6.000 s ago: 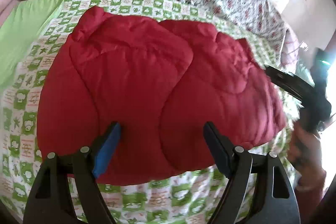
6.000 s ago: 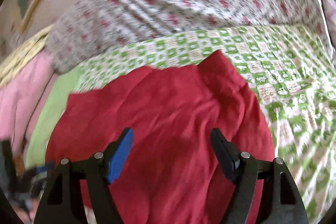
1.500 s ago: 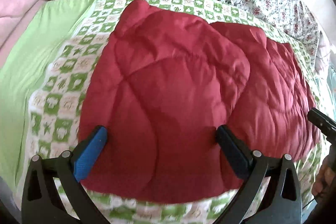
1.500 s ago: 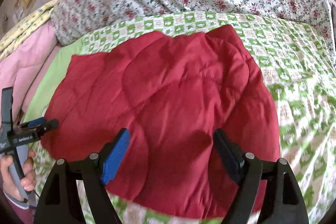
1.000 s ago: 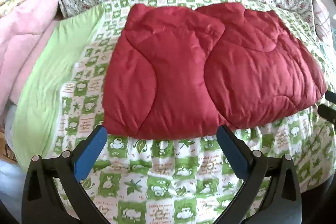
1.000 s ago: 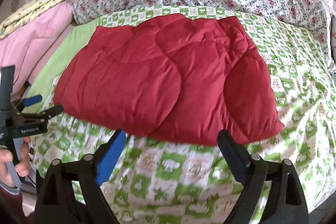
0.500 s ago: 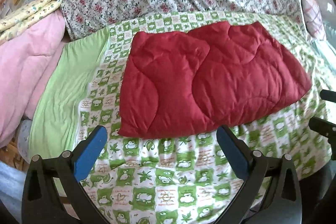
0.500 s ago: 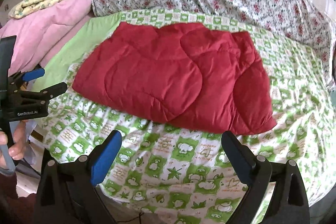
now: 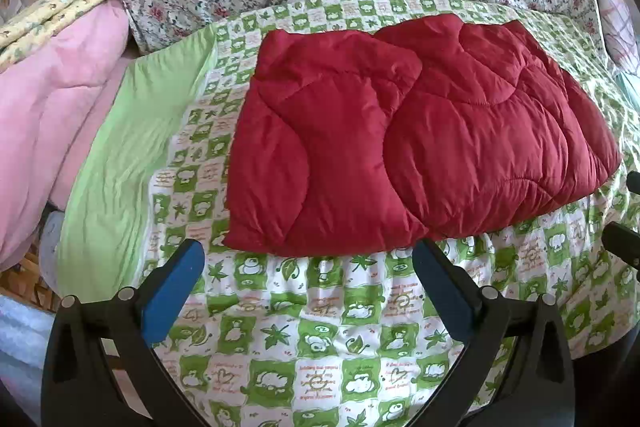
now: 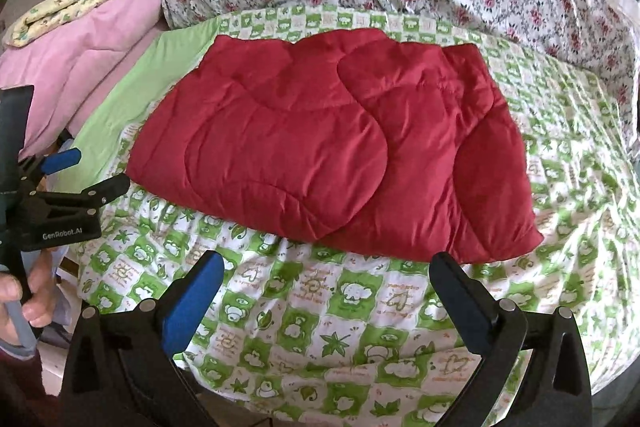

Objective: Fold large clothes

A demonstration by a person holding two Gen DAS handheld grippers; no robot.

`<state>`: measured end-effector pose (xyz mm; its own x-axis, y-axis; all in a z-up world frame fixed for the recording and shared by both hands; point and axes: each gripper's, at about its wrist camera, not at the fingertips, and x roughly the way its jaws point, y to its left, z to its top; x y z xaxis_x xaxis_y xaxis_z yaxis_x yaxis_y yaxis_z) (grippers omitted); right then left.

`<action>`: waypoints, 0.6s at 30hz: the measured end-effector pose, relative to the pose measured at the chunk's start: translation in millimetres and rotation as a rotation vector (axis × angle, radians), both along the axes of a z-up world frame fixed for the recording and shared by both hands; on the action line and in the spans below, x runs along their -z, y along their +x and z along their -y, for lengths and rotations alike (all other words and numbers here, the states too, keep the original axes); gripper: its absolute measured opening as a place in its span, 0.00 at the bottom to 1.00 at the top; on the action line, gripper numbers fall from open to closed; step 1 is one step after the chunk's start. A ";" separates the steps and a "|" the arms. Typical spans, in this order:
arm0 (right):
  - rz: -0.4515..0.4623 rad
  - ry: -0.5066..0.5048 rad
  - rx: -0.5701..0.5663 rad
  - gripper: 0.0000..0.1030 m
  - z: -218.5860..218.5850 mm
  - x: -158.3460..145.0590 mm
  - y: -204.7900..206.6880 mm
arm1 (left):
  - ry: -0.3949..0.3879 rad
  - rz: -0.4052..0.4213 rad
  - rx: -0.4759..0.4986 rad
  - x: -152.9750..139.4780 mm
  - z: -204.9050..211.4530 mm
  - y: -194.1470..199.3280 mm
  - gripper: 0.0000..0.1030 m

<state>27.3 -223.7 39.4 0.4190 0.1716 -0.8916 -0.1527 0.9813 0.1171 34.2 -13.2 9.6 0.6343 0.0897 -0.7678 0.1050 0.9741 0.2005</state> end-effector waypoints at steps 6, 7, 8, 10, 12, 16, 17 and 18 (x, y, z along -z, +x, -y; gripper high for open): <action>-0.007 -0.008 -0.005 1.00 -3.1 4.1 10.7 | -0.009 -0.002 -0.002 -0.5 2.0 7.5 1.00; -0.006 -0.010 -0.006 1.00 -4.1 3.6 12.2 | -0.010 -0.001 -0.001 -1.1 2.4 8.6 1.00; -0.004 -0.013 -0.008 1.00 -4.7 3.3 14.2 | -0.010 -0.002 -0.002 -1.2 2.9 9.9 1.00; -0.002 -0.016 -0.009 1.00 -5.2 2.5 17.3 | -0.020 -0.004 0.003 -2.0 3.1 12.4 1.00; 0.000 -0.019 -0.007 1.00 -5.0 1.5 21.3 | -0.023 -0.001 -0.002 -3.1 2.9 13.8 1.00; 0.004 -0.026 -0.006 1.00 -5.1 -0.2 28.0 | -0.030 -0.005 0.003 -4.1 3.7 17.8 1.00; 0.004 -0.027 -0.005 1.00 -4.9 -0.5 29.9 | -0.032 -0.005 0.003 -4.1 3.9 17.7 1.00; 0.005 -0.027 -0.005 1.00 -5.1 -0.8 31.2 | -0.033 -0.005 0.003 -4.2 3.9 18.5 1.00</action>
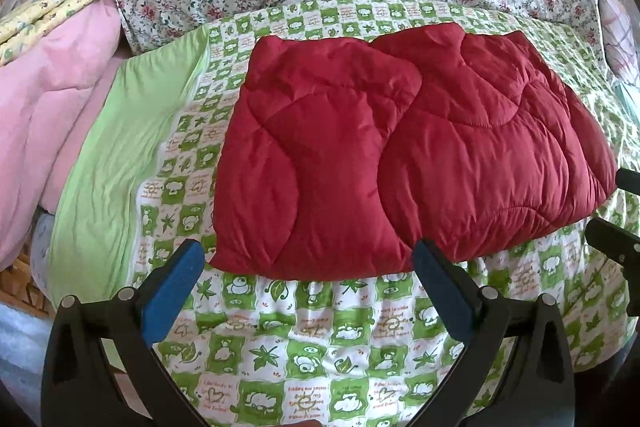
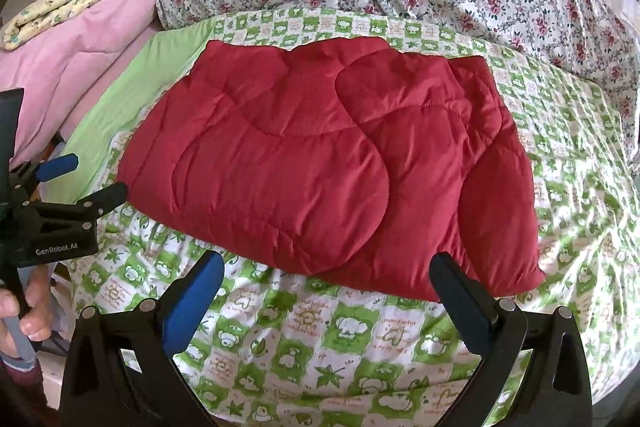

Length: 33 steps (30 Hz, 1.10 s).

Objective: Fold large clothes

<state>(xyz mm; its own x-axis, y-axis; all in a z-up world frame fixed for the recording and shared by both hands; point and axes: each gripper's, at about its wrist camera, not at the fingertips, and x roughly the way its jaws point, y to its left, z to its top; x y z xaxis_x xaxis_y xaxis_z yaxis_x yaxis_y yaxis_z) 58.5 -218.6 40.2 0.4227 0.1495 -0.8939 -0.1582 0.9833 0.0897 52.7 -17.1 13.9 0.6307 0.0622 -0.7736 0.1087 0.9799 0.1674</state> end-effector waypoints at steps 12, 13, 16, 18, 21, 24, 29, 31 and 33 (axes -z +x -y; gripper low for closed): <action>0.006 -0.007 0.003 1.00 4.0 -3.8 19.9 | -0.008 -0.003 0.006 -3.6 3.6 12.0 1.00; 0.007 -0.010 0.002 1.00 3.8 -4.1 20.6 | -0.010 -0.002 0.004 -4.1 3.7 13.0 1.00; 0.009 -0.012 0.002 1.00 4.1 -4.5 24.8 | -0.018 -0.003 0.004 -4.8 4.4 16.2 1.00; 0.009 -0.013 0.002 1.00 4.5 -4.6 26.4 | -0.025 -0.007 0.006 -4.2 5.0 19.3 1.00; 0.005 -0.014 0.004 1.00 4.8 -4.1 30.7 | -0.031 -0.015 0.006 -3.0 6.3 23.2 1.00; -0.001 -0.014 0.002 1.00 5.3 -1.7 34.1 | -0.034 -0.018 0.007 -2.3 7.3 26.2 1.00; -0.012 -0.016 0.000 1.00 4.3 2.5 36.1 | -0.036 -0.022 0.010 -2.2 9.1 29.2 1.00; -0.014 -0.016 -0.001 1.00 4.3 3.3 36.6 | -0.037 -0.021 0.008 -2.5 9.2 29.7 1.00; -0.015 -0.016 -0.001 1.00 4.6 3.7 36.9 | -0.038 -0.019 0.007 -2.6 10.0 30.3 1.00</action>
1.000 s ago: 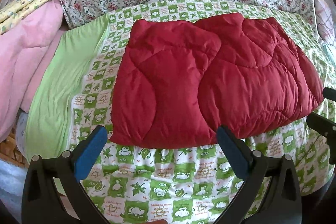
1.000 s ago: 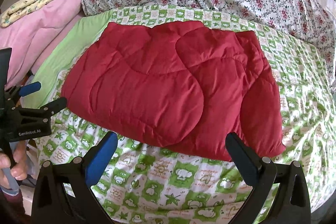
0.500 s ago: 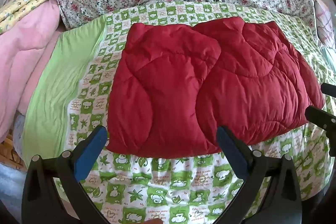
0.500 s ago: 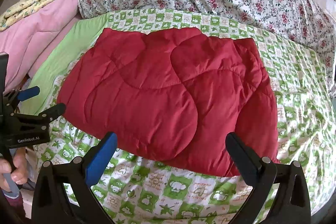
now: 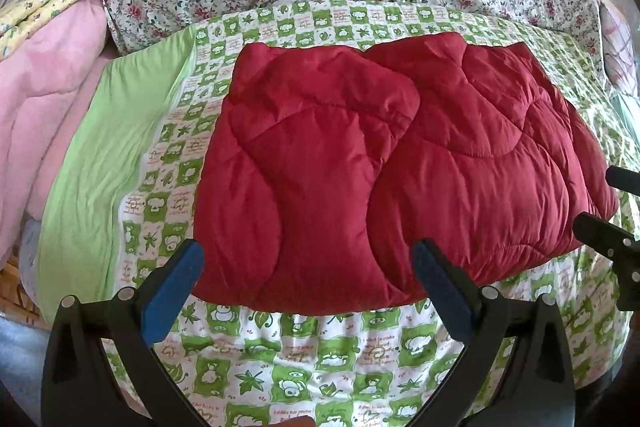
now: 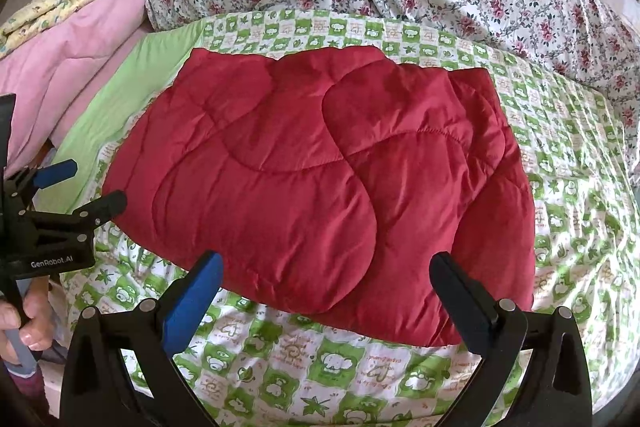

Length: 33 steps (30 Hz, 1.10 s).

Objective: Fold large clothes

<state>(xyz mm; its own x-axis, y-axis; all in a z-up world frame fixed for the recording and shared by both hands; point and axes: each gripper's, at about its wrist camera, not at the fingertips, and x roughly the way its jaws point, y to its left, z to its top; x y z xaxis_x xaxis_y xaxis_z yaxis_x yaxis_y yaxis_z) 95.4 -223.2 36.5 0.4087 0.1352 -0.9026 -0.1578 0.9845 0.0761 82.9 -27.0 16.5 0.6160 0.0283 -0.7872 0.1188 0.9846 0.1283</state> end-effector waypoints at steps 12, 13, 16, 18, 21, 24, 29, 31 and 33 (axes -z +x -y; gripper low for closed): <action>-0.006 0.003 0.003 1.00 2.4 2.3 -0.1 | -0.006 0.006 0.012 -1.5 1.7 2.0 1.00; -0.006 0.003 0.003 1.00 2.2 2.4 0.0 | -0.007 0.006 0.013 -1.7 2.0 1.8 1.00; -0.006 0.002 0.003 1.00 2.5 2.3 0.0 | -0.008 0.007 0.014 -2.5 2.8 1.2 1.00; -0.005 0.004 0.004 1.00 2.7 1.8 -0.2 | -0.007 0.008 0.014 -2.8 3.1 0.8 1.00; -0.004 0.004 0.002 1.00 3.0 1.6 -0.1 | -0.007 0.009 0.015 -3.4 3.9 0.4 1.00; -0.003 0.005 0.003 1.00 3.5 0.7 -0.3 | -0.006 0.010 0.017 -4.0 4.5 0.2 1.00; 0.000 0.007 0.006 1.00 4.9 -1.4 0.5 | -0.006 0.010 0.017 -4.5 4.8 -0.1 1.00; 0.002 0.007 0.008 1.00 2.6 -3.0 0.0 | -0.004 0.011 0.018 -4.6 5.1 -0.2 1.00; 0.003 0.006 0.008 1.00 2.4 -3.6 0.1 | -0.003 0.012 0.019 -4.9 5.4 0.1 1.00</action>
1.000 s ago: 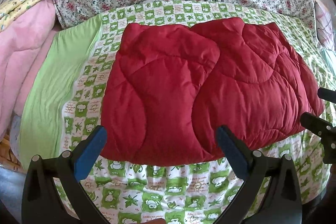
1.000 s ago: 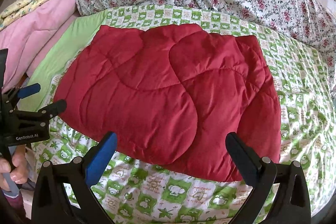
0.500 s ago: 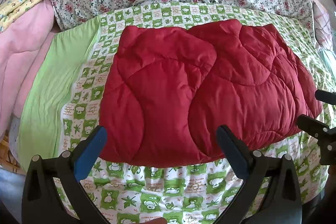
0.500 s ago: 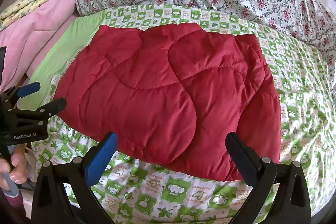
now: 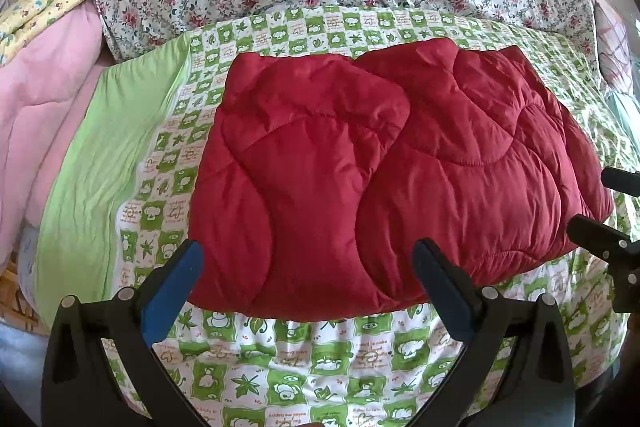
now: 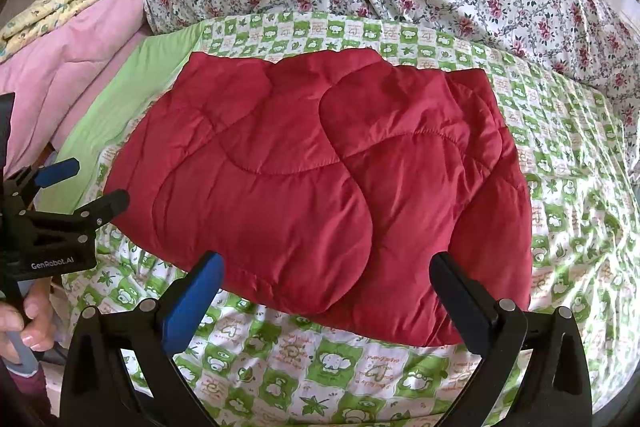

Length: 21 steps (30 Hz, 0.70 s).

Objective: Fold large clothes

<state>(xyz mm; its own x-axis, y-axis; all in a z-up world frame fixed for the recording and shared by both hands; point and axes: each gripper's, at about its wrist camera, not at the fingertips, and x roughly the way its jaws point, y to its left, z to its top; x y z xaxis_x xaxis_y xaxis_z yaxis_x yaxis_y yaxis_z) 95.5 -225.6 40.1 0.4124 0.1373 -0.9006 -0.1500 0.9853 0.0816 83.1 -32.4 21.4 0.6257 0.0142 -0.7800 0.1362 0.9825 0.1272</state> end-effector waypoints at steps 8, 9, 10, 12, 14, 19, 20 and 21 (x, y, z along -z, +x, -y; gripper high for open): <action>0.002 0.001 -0.003 1.00 -0.8 -1.2 0.8 | 0.000 0.002 0.004 -0.9 0.3 2.4 1.00; 0.002 0.002 -0.004 1.00 -1.2 -1.7 1.0 | 0.000 0.002 0.004 -0.8 0.5 2.3 1.00; 0.002 0.002 -0.004 1.00 -1.9 -2.2 1.2 | 0.000 0.001 0.005 -0.9 0.7 2.6 1.00; 0.003 0.001 -0.004 1.00 -2.2 -2.7 1.6 | 0.001 0.002 0.003 -1.3 0.8 2.3 1.00; 0.004 0.001 -0.004 1.00 -3.1 -3.3 2.2 | 0.001 0.003 0.004 -1.3 0.9 2.6 1.00; 0.007 0.000 -0.006 1.00 -4.4 -4.0 2.5 | 0.000 0.001 0.003 -1.0 1.2 2.4 1.00; 0.008 0.000 -0.008 1.00 -4.5 -4.4 2.6 | 0.000 0.000 0.003 -1.4 1.3 2.9 1.00; 0.009 0.001 -0.008 1.00 -4.8 -4.8 2.6 | -0.001 0.000 0.003 -1.7 1.5 2.9 1.00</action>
<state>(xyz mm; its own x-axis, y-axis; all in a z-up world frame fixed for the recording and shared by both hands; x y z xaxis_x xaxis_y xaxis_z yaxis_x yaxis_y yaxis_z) 98.1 -220.8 45.0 0.4198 0.1414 -0.8966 -0.1586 0.9840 0.0809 86.0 -33.9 23.1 0.6260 0.0117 -0.7797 0.1396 0.9821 0.1267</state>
